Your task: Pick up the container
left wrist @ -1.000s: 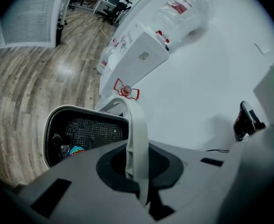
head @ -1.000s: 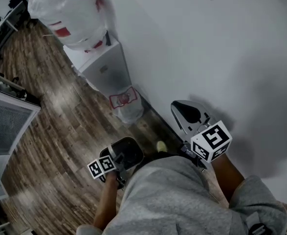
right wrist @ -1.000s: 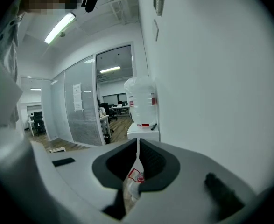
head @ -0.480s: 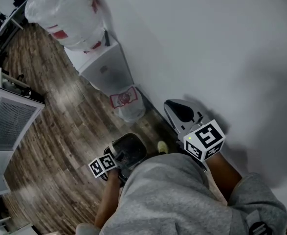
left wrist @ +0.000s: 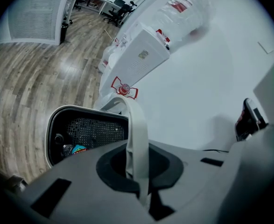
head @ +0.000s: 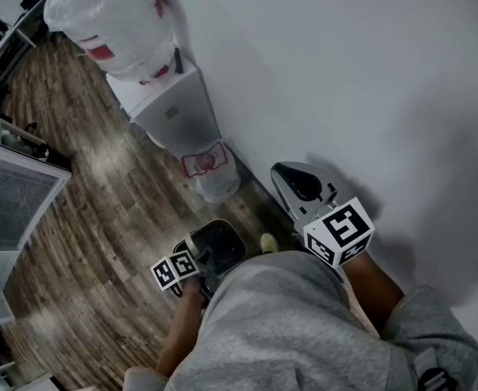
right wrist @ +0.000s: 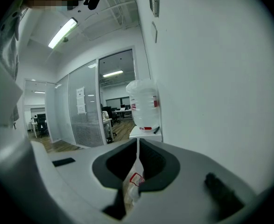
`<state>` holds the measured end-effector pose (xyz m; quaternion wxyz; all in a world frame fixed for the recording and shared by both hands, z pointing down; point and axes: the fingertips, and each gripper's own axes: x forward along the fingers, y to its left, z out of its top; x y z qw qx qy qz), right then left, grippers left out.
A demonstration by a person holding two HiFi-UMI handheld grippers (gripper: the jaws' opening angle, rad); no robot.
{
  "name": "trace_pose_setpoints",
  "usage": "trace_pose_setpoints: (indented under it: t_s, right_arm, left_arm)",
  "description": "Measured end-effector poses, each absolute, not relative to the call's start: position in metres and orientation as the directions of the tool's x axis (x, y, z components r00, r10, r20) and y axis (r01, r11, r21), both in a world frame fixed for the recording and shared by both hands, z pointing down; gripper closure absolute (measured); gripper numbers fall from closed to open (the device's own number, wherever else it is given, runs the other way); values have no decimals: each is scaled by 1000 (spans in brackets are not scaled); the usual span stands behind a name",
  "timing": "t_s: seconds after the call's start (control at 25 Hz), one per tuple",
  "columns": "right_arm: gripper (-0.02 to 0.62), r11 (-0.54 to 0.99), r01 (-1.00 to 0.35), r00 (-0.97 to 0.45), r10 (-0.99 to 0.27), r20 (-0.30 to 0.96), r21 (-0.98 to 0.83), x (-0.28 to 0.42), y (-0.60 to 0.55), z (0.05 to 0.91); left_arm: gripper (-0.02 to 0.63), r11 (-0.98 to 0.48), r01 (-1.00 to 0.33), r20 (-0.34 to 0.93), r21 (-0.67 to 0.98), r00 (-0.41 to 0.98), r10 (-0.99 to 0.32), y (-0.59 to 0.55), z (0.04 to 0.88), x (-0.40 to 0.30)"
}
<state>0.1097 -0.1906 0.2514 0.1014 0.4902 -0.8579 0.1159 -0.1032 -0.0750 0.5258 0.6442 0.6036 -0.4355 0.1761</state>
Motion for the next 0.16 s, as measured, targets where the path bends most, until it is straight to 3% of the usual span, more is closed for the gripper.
trace_pose_setpoints:
  t_s: [0.16]
  right_arm:
    - [561,496,-863,-500,-816,290,-91,106,-189,252]
  left_arm:
    - [584,238,-741,775,628,566,-283,-68,531,-105]
